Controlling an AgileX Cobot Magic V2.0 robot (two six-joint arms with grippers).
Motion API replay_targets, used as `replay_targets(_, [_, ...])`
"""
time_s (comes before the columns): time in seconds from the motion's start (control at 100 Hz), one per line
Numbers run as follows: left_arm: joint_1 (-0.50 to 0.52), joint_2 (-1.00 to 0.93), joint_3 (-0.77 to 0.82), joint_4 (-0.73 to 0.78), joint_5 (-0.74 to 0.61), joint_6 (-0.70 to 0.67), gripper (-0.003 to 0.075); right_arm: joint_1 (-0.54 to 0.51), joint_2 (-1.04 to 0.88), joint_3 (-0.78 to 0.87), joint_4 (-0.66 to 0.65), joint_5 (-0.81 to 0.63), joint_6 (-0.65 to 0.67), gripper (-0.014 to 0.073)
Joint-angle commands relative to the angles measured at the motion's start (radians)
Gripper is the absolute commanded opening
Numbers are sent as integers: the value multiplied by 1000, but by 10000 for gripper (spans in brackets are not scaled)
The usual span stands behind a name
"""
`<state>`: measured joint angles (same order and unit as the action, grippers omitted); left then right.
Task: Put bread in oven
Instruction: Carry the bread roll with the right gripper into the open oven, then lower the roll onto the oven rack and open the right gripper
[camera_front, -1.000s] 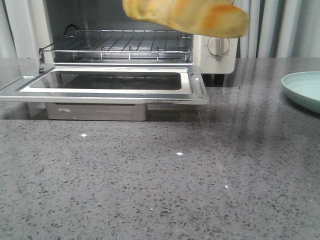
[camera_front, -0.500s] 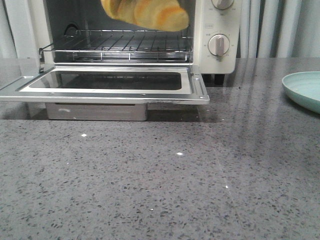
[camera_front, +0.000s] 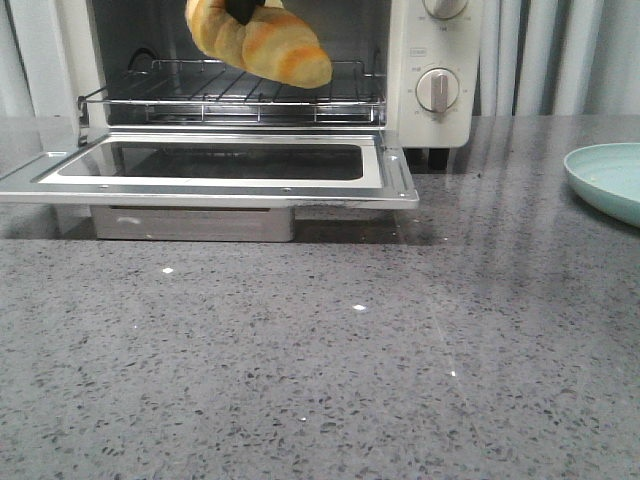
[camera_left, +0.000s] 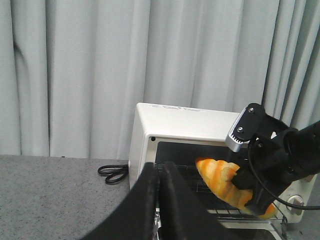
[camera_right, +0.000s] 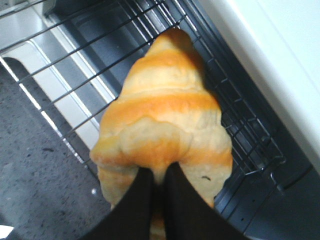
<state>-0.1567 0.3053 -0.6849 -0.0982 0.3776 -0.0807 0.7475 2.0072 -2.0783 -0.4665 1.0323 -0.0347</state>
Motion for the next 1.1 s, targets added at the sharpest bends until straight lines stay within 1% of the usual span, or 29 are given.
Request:
replay_targets(0.0, [-3,15,-33,-13,-72,-5,-21,-11,-36,-33,-66,-76,-6,-67])
replay_targets(0.2, [-3,15,-33,-13,-72,-5,-21,-25,-4,-33,-76,-114,-6,-67])
replay_targets(0.31, [-3,15,-33,-13,-72,-5,-21,-26,8,-33,-127,-142,-6,-67])
replay_targets(0.52, [-3,15,-33,-13,-72,-5,-21,-30,20,-33,-132,-157,-6,-57])
replay_targets(0.59, [-3,15,-33,-13,-72,-5,-21,-32,24,-33,-132,-157,-6,6])
replay_targets(0.65, [-3,15,-33,-13,-72,-5,-21,-33,26,-33,-132,-158,-6,121])
replay_targets(0.68, [-3,15,-33,-13,-72,-5,-21,-33,26,-33,-132,-161,-6,162])
replay_targets(0.7, [-3,15,-33,-13,-72,-5,-21,-35,26,-33,-132,-164,-6,217])
replay_targets(0.73, [-3,15,-33,-13,-72,-5,-21,-35,26,-33,-134,-169,-6,258])
replay_targets(0.76, [-3,15,-33,-13,-72,-5,-21,-35,26,-33,-134,-177,-6,320])
replay_targets(0.83, [-3,15,-33,-13,-72,-5,-21,-35,26,-33,-135,-190,-6,404])
replay_targets(0.88, [-3,15,-33,-13,-72,-2,-21,-35,26,-33,-135,-196,-6,425])
replay_targets(0.99, [-3,15,-33,-13,-72,4,-21,-35,26,-33,-135,-199,-6,424])
replay_targets(1.09, [-3,10,-33,-13,-72,37,-21,-33,26,-33,-135,-193,-6,424])
